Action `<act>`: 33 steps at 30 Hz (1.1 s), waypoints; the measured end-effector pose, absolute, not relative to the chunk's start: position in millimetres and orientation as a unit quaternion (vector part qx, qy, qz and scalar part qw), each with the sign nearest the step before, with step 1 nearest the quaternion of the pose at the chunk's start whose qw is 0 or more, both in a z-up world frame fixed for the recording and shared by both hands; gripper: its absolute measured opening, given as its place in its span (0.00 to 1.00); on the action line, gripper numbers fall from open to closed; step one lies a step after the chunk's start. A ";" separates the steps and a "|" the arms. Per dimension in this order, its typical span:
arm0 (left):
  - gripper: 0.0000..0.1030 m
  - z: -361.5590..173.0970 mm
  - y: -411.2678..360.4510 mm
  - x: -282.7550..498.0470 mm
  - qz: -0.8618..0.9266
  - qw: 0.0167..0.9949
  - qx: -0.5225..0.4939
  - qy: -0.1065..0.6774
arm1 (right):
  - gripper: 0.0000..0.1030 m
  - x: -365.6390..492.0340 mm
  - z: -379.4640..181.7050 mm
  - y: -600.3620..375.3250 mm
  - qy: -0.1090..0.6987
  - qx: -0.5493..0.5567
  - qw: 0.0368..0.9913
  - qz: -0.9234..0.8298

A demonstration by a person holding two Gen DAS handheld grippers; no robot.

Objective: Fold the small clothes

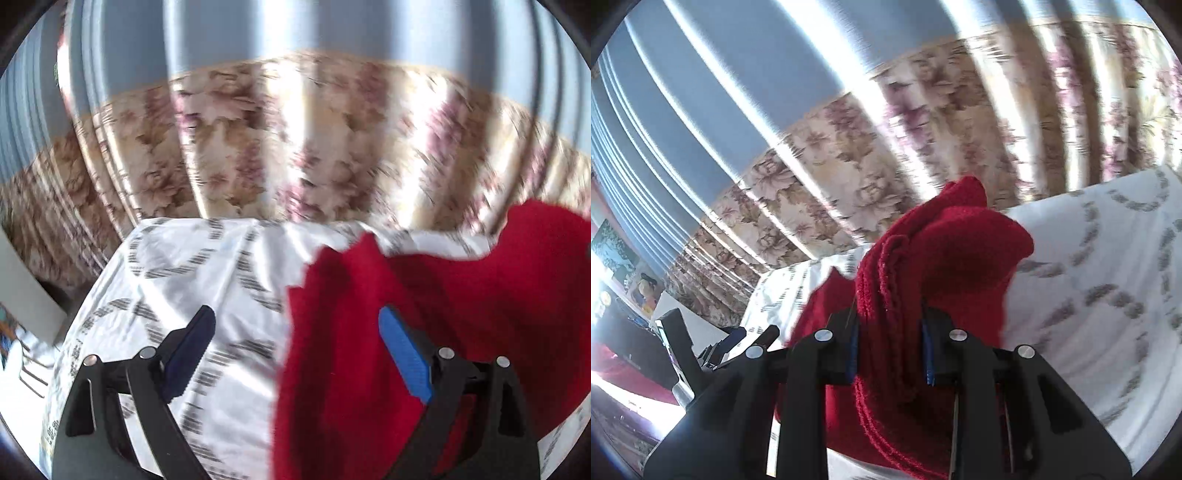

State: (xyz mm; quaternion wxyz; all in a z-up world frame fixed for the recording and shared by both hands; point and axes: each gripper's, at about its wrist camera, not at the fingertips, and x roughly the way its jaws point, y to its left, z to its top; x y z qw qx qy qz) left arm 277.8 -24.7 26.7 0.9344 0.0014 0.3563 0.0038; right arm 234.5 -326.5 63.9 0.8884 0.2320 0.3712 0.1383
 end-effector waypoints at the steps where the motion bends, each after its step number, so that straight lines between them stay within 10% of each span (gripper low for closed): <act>1: 0.88 31.0 -14.0 277.4 0.004 0.935 -0.009 0.354 | 0.25 236.8 64.7 -311.8 0.372 0.228 0.889 0.141; 19: 0.88 52.1 60.7 267.0 0.014 0.935 -0.051 0.350 | 0.27 269.4 12.8 -134.2 0.419 0.136 0.888 0.134; 23: 0.88 51.3 62.4 268.3 0.016 0.934 -0.049 0.354 | 0.63 264.8 15.1 -126.4 0.419 0.127 0.886 0.150; 33: 0.88 68.7 21.2 254.5 -0.025 0.939 -0.022 0.343 | 0.88 202.5 87.2 -239.4 0.309 0.103 0.942 0.077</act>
